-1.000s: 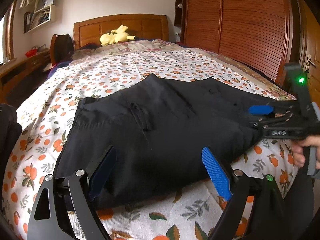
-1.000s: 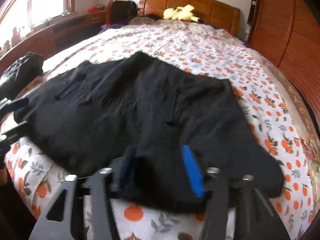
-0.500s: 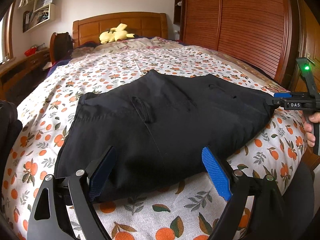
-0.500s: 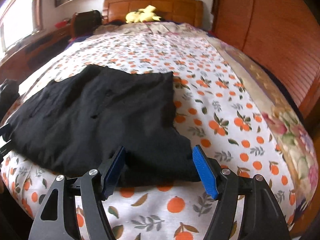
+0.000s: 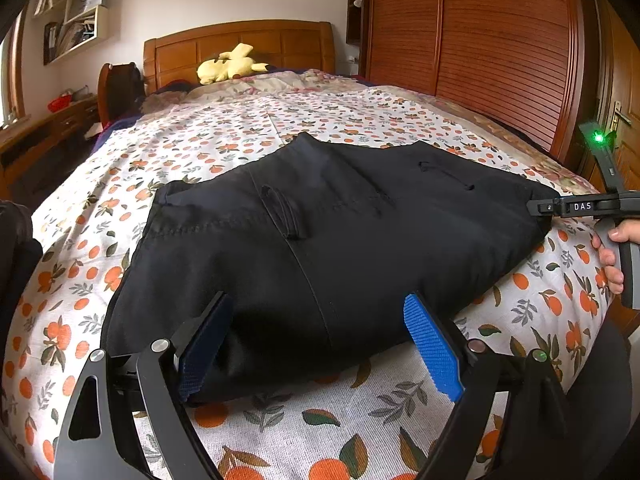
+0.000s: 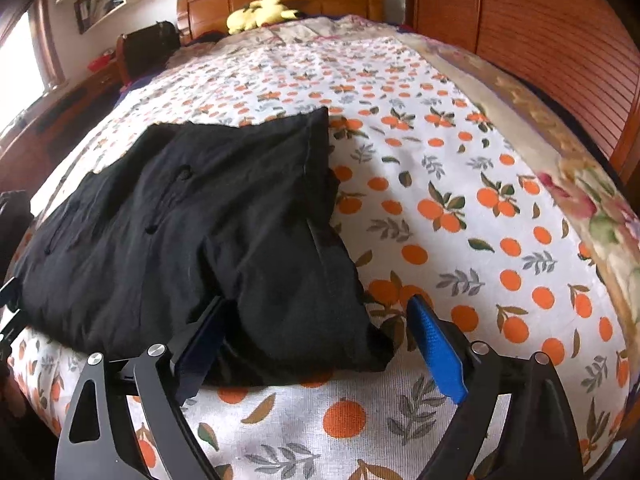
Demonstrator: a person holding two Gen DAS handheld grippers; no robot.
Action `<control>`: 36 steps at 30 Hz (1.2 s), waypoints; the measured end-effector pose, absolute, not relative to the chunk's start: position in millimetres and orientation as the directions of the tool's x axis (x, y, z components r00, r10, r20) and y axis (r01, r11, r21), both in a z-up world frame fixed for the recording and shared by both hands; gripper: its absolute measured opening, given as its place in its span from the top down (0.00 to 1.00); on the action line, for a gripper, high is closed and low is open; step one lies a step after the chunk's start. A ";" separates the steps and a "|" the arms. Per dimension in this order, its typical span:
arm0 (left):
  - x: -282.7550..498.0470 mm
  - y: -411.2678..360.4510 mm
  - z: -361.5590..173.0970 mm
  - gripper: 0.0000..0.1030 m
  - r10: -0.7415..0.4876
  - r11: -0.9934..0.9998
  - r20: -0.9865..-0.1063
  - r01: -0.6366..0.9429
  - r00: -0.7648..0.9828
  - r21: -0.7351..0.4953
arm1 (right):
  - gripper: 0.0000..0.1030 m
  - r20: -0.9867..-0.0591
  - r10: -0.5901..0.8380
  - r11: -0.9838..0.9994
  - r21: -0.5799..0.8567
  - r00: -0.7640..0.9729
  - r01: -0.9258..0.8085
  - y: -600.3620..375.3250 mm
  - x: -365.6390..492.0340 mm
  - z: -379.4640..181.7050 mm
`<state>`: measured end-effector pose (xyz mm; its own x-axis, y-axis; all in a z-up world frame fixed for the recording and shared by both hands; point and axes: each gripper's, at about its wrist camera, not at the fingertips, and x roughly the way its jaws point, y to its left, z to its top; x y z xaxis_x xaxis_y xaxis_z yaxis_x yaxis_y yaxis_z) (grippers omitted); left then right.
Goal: Fold large clothes
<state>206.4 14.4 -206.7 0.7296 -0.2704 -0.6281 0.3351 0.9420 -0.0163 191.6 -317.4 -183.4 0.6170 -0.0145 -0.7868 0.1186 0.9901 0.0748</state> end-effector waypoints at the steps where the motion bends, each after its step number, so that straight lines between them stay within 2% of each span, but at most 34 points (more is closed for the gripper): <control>1: 206.4 14.5 -206.5 0.14 -0.271 0.942 -0.628 0.335 0.729 -0.017 | 0.13 -0.794 -0.014 0.990 0.074 0.608 0.120 -318.2 192.8 -184.6; 8: 207.6 12.6 -207.8 0.14 -0.270 0.941 -0.631 0.337 0.727 -0.014 | 0.13 -0.808 0.007 0.991 0.085 0.589 0.105 -319.2 190.9 -186.6; 9: 207.9 12.2 -208.0 0.14 -0.270 0.941 -0.631 0.338 0.727 -0.013 | 0.21 -0.806 0.028 0.991 0.102 0.592 0.092 -318.2 190.1 -186.2; 10: 208.1 12.1 -208.1 0.14 -0.271 0.941 -0.631 0.337 0.727 -0.015 | 0.33 -0.803 0.052 0.990 0.120 0.594 0.077 -316.8 190.2 -185.7; 12: 207.9 12.1 -208.1 0.14 -0.271 0.941 -0.631 0.337 0.727 -0.015 | 0.39 -0.799 0.050 0.994 0.100 0.599 0.049 -309.5 188.4 -183.2; 13: 207.9 11.3 -208.6 0.14 -0.271 0.941 -0.631 0.338 0.727 -0.015 | 0.49 -0.798 0.062 0.994 0.101 0.599 0.032 -306.9 188.4 -182.3; 14: 208.2 10.2 -208.9 0.14 -0.272 0.941 -0.631 0.339 0.726 -0.015 | 0.52 -0.797 0.076 0.994 0.110 0.599 0.020 -305.9 187.9 -181.7; 15: 208.4 9.3 -209.2 0.14 -0.272 0.940 -0.632 0.341 0.726 -0.014 | 0.59 -0.794 0.086 0.993 0.117 0.602 0.013 -305.9 187.9 -180.7; 16: 208.6 7.8 -209.6 0.14 -0.272 0.940 -0.632 0.342 0.726 -0.011 | 0.72 -0.785 0.106 0.991 0.130 0.610 -0.005 -305.5 186.9 -178.3; 19: 208.2 6.2 -206.9 0.14 -0.275 0.939 -0.629 0.345 0.727 -0.011 | 0.87 -0.758 0.130 0.989 0.142 0.639 -0.033 -303.9 183.6 -168.5; 25: 204.0 13.7 -196.6 0.14 -0.286 0.940 -0.611 0.341 0.738 -0.029 | 0.91 -0.635 0.031 0.999 0.040 0.772 -0.008 -295.6 171.7 -121.8; 27: 201.9 18.1 -193.3 0.14 -0.289 0.940 -0.605 0.340 0.742 -0.032 | 0.91 -0.624 0.024 1.000 0.024 0.781 -0.012 -291.2 173.4 -114.1; 36: 189.2 48.9 -172.5 0.14 -0.290 0.948 -0.563 0.314 0.774 -0.057 | 0.91 -0.543 0.161 0.982 0.002 0.824 -0.191 -222.9 179.9 -64.4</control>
<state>189.2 48.9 -172.5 0.7738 -0.2899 -0.5632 0.3136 0.9478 -0.0571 179.9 -222.9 -64.4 0.8243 0.1612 -0.5428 -0.1906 0.9817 0.0020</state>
